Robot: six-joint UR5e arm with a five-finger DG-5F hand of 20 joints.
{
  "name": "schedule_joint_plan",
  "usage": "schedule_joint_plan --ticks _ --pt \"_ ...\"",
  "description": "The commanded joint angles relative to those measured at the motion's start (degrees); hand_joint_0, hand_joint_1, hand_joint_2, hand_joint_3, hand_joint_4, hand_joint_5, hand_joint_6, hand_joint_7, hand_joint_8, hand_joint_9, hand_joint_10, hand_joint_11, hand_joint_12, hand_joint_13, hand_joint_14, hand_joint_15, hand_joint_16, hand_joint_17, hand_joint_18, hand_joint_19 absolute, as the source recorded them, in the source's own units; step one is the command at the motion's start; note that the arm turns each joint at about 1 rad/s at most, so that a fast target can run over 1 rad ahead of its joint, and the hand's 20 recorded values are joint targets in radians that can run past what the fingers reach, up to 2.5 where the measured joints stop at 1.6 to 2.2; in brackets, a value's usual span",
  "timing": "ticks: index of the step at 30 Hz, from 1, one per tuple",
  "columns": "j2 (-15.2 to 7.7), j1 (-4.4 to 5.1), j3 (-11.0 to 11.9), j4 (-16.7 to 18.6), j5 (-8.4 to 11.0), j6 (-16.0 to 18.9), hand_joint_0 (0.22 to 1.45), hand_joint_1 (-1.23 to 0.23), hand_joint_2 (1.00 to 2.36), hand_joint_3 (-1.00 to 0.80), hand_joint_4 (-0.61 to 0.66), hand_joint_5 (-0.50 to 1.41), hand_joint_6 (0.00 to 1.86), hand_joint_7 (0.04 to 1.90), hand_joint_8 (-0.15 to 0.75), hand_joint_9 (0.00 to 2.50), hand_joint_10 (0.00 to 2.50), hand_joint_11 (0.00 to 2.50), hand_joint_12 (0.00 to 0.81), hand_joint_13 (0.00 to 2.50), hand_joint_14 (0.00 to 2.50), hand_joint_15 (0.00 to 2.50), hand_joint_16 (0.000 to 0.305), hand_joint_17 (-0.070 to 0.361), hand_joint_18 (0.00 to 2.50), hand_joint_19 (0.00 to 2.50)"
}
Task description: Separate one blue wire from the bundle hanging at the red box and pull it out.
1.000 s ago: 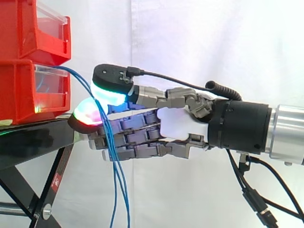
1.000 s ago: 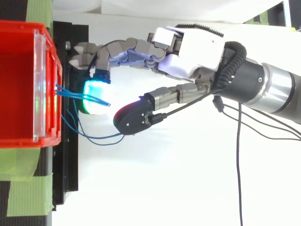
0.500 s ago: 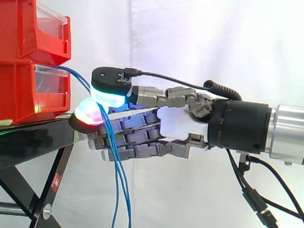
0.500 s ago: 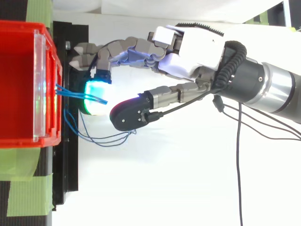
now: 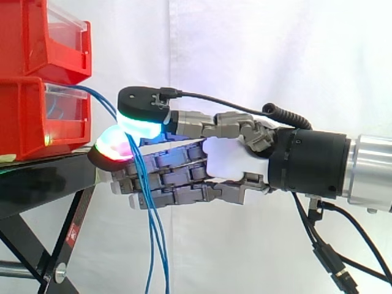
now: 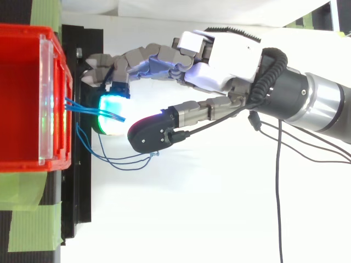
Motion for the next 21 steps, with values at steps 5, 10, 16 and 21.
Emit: schedule_joint_plan --ticks 5,10,16,21 --pt "0.0 0.0 0.0 -1.0 -0.62 0.2 0.59 -0.76 1.03 -0.11 0.2 -0.18 0.81 1.07 0.347 0.53 0.0 0.18 0.392 0.26 0.0 0.06 0.061 0.137 0.27 0.09" --pt "0.0 0.09 0.1 -1.1 -1.32 0.2 0.59 -0.77 1.03 -0.09 0.2 -0.18 0.81 1.08 0.349 0.57 0.01 0.21 0.394 0.28 0.0 0.07 0.061 0.137 0.3 0.1" --pt "0.8 0.09 0.0 -1.2 -1.76 0.2 0.57 -0.76 1.03 -0.01 0.19 -0.18 0.83 1.14 0.352 0.62 0.01 0.26 0.399 0.31 0.0 0.07 0.061 0.137 0.32 0.09" --pt "1.9 0.09 0.0 -3.3 -1.76 0.2 0.56 -0.73 1.03 0.08 0.18 -0.18 0.86 1.2 0.362 0.67 0.01 0.3 0.403 0.33 0.0 0.08 0.061 0.138 0.33 0.1"
